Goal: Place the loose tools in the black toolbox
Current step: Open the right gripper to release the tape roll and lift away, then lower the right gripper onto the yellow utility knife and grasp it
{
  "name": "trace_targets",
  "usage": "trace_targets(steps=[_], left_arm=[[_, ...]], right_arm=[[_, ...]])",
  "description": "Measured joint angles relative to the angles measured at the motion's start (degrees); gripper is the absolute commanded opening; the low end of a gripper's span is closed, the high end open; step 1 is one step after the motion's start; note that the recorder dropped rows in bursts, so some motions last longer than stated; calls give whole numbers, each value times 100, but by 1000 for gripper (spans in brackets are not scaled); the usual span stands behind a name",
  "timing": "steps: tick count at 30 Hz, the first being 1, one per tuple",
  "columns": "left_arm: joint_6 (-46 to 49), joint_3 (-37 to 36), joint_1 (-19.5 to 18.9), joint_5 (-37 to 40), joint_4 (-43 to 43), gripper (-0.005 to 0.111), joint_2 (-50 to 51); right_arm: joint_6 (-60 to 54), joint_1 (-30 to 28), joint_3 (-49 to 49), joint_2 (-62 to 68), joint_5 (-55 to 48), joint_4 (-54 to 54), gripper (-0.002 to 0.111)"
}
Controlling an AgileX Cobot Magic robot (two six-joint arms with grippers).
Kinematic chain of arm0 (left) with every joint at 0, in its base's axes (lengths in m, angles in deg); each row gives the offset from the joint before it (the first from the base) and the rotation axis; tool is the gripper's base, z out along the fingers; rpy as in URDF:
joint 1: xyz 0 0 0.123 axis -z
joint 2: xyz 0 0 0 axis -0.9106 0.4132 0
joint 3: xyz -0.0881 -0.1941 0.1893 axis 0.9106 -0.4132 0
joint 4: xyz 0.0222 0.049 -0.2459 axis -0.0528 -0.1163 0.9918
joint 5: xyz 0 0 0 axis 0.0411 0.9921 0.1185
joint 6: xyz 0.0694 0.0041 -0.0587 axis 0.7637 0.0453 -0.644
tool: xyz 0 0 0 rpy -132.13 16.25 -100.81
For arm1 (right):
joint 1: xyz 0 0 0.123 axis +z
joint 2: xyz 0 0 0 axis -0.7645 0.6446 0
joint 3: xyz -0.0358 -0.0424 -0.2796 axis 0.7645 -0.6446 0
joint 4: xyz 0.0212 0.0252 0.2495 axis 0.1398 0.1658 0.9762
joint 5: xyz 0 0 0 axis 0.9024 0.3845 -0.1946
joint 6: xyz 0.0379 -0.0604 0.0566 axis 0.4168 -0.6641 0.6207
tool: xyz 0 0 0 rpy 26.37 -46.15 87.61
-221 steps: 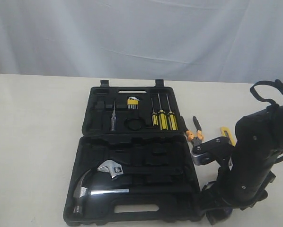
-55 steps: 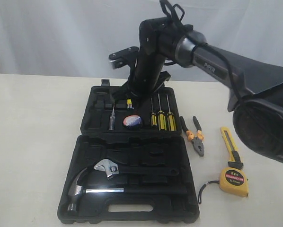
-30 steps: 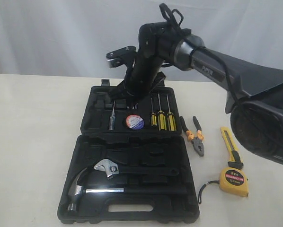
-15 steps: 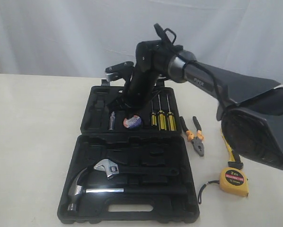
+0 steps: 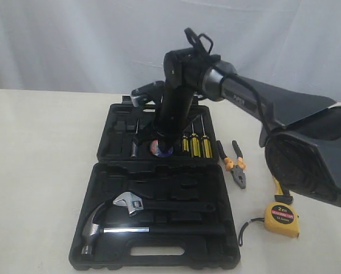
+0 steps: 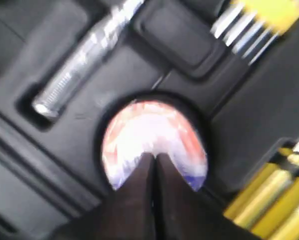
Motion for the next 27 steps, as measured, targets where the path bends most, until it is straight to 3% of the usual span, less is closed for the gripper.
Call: trace_targets(steps=[13,20,27], left_arm=[[0,0,0,0,0,0,0],[0,0,0,0,0,0,0],[0,0,0,0,0,0,0]], right_arm=[[-1,0,-12,-619,158,-12,0],[139,-11,-12,-1623,-149,-854,0],[301,-634,-265,-2049,-324,-905,0]])
